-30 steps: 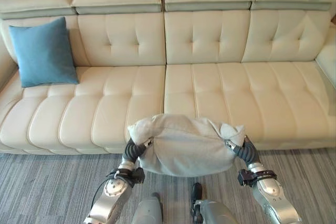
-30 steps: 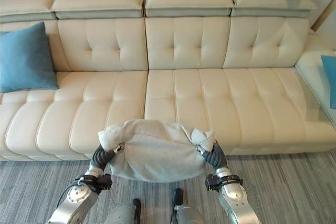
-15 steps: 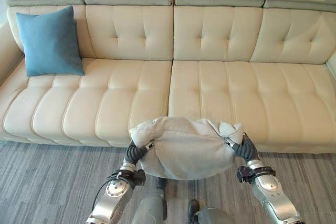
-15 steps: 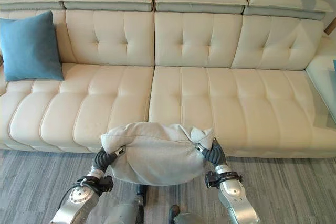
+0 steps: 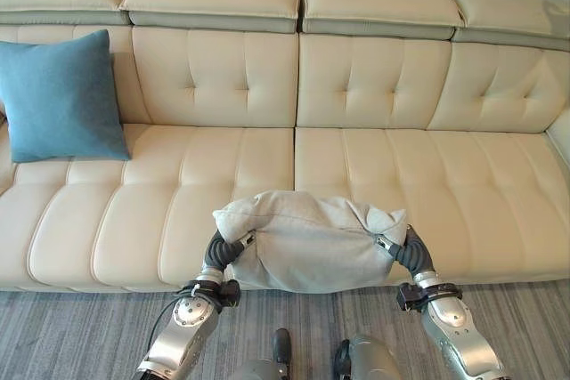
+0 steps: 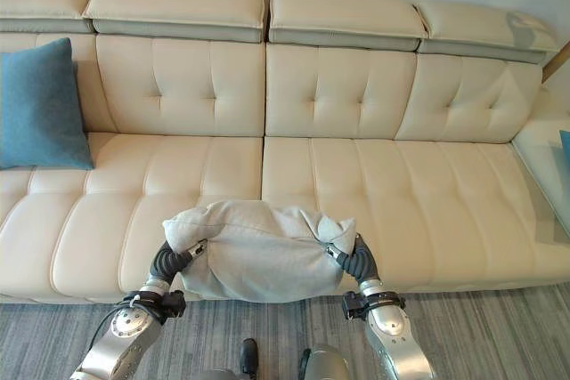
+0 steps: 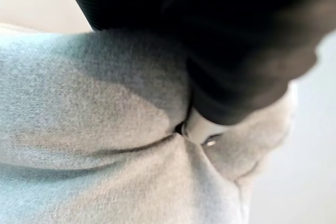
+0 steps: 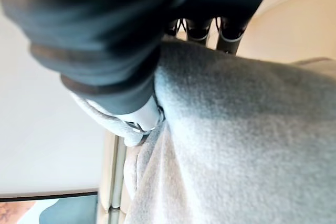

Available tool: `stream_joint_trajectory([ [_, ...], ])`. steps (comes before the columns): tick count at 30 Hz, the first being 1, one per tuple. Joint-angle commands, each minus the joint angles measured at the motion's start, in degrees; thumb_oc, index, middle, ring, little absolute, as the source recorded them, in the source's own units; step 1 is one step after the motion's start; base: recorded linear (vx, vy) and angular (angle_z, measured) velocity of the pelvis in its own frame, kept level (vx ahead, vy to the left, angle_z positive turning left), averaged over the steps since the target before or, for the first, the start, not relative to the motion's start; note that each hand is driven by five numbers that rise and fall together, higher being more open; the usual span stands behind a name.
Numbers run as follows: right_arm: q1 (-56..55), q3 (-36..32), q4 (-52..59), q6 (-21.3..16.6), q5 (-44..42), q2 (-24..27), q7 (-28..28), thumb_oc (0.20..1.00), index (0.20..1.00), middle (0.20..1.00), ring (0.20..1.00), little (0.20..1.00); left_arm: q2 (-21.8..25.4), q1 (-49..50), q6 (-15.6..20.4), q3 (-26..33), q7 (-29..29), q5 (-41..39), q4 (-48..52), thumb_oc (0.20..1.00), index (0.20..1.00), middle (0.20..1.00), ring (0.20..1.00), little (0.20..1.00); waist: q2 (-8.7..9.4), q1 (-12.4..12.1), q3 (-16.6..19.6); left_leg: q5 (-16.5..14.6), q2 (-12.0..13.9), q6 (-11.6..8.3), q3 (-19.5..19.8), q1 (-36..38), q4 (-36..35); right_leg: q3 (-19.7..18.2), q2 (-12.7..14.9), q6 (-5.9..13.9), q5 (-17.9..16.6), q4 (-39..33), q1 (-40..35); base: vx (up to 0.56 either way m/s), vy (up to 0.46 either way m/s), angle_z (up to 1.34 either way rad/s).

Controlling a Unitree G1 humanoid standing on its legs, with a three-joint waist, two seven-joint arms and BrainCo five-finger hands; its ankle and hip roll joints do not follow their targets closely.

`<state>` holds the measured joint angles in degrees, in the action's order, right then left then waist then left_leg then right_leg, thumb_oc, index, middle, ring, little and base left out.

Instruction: Pick up all the scattered cushions and arrange them neatly on the sofa.

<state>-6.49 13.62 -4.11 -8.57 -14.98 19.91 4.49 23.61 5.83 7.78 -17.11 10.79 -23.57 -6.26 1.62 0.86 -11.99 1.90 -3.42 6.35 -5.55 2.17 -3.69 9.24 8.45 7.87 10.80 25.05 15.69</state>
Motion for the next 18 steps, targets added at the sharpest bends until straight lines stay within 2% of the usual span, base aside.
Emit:
stream_joint_trajectory([
  [1,2.6,0.1,5.0,-4.8,-2.4,-0.8,-1.3,0.200,0.200,0.200,0.200,0.200,-1.5,-1.4,5.5,3.0,-1.5,1.4,5.7,0.200,0.200,0.200,0.200,0.200,0.90,0.1,0.9,-3.4,1.4,-4.47,-1.4,1.6,-1.3,-0.3,-4.6,0.02,-12.1,-22.2,-8.6,0.21,-0.107,-0.28],
  [4,2.1,0.0,4.3,-4.5,-2.0,-0.8,-1.7,0.200,0.200,0.200,0.200,0.200,-2.1,-1.1,5.6,3.9,-1.7,2.3,5.4,0.200,0.200,0.200,0.200,0.200,1.27,0.3,1.1,-4.4,1.4,-5.33,-2.1,3.6,-1.3,1.1,-5.4,1.24,-16.0,-28.5,-7.7,0.24,-0.136,-0.19],
  [6,1.9,0.0,4.2,-4.4,-1.7,-0.6,-1.7,0.200,0.200,0.200,0.200,0.200,-2.2,-0.9,5.7,4.1,-1.9,2.6,5.3,0.200,0.200,0.200,0.200,0.200,1.18,0.5,1.2,-4.8,1.5,-5.56,-1.9,4.3,-1.3,1.1,-5.5,1.24,-16.4,-29.1,-7.8,0.24,-0.146,-0.01],
  [8,1.0,-0.5,4.0,-4.6,-2.6,-0.3,-2.4,0.200,0.200,0.200,0.200,0.200,-3.1,-0.1,6.0,3.9,-2.7,2.7,5.0,0.200,0.200,0.200,0.200,0.200,1.41,0.5,2.2,-6.7,1.8,-6.15,-1.7,6.3,-0.4,1.6,-5.7,0.59,-16.5,-30.0,-10.1,0.41,-0.259,0.04],
  [10,0.9,-0.8,4.0,-4.8,-3.4,0.2,-2.4,0.200,0.200,0.200,0.200,0.200,-4.0,0.3,5.8,3.8,-2.9,1.5,4.8,0.200,0.200,0.200,0.200,0.200,1.31,0.6,3.0,-6.7,3.1,-7.62,-1.6,5.7,5.8,1.6,-6.4,-0.61,-15.3,-30.0,-12.7,0.34,-0.265,0.12],
  [11,1.0,-0.9,4.2,-5.2,-4.1,0.4,-2.3,0.200,0.200,0.200,0.200,0.200,-4.1,0.5,6.0,3.8,-3.0,0.9,4.7,0.200,0.200,0.200,0.200,0.200,1.40,0.8,2.8,-5.4,4.0,-8.87,-1.7,4.1,12.2,1.6,-6.7,-1.54,-14.5,-30.0,-14.2,0.24,-0.276,0.14],
  [12,1.4,-0.9,4.4,-5.5,-4.6,1.0,-2.2,0.200,0.200,0.200,0.200,0.200,-4.3,0.3,6.2,3.6,-3.0,0.3,4.6,0.200,0.200,0.200,0.200,0.200,1.24,0.8,2.1,-4.3,4.8,-10.17,-0.8,-0.6,22.9,1.6,-7.2,-2.92,-13.6,-30.0,-15.6,0.17,-0.251,0.16],
  [14,2.2,-0.6,4.7,-5.8,-5.2,2.1,-1.9,0.200,0.200,0.200,0.200,0.200,-4.4,-0.1,6.3,2.8,-2.8,-0.7,4.6,0.200,0.200,0.200,0.200,0.200,1.30,-0.1,0.3,-1.6,3.6,-11.29,2.2,-5.3,31.5,1.4,-7.2,-4.29,-12.7,-29.5,-17.2,0.11,-0.183,0.22],
  [15,2.6,-0.4,4.6,-5.5,-5.0,2.5,-1.8,0.200,0.200,0.200,0.200,0.200,-4.5,-0.2,6.2,2.8,-2.4,-0.3,4.4,0.200,0.200,0.200,0.200,0.200,1.43,-0.4,-0.1,-1.3,3.2,-11.45,3.4,-6.8,33.8,1.5,-7.2,-4.75,-12.0,-29.2,-17.7,0.13,-0.141,0.05],
  [16,2.8,-0.5,4.4,-5.3,-4.8,2.6,-1.6,0.200,0.200,0.200,0.200,0.200,-4.5,-0.4,6.0,2.8,-2.3,-0.5,4.3,0.200,0.200,0.200,0.200,0.200,1.66,-0.4,-0.2,-2.3,2.9,-10.83,3.7,-8.1,32.0,1.6,-6.9,-4.92,-11.6,-29.1,-18.0,0.15,-0.117,-0.15],
  [18,3.2,-0.5,4.4,-5.3,-4.7,2.6,-1.4,0.200,0.200,0.200,0.200,0.200,-4.4,-0.1,5.7,3.1,-2.1,-0.1,4.1,0.200,0.200,0.200,0.200,0.200,2.08,-0.5,0.4,-4.6,3.1,-9.21,3.2,-7.8,23.6,1.6,-6.5,-4.60,-11.5,-29.8,-18.6,0.18,-0.066,-0.06],
])
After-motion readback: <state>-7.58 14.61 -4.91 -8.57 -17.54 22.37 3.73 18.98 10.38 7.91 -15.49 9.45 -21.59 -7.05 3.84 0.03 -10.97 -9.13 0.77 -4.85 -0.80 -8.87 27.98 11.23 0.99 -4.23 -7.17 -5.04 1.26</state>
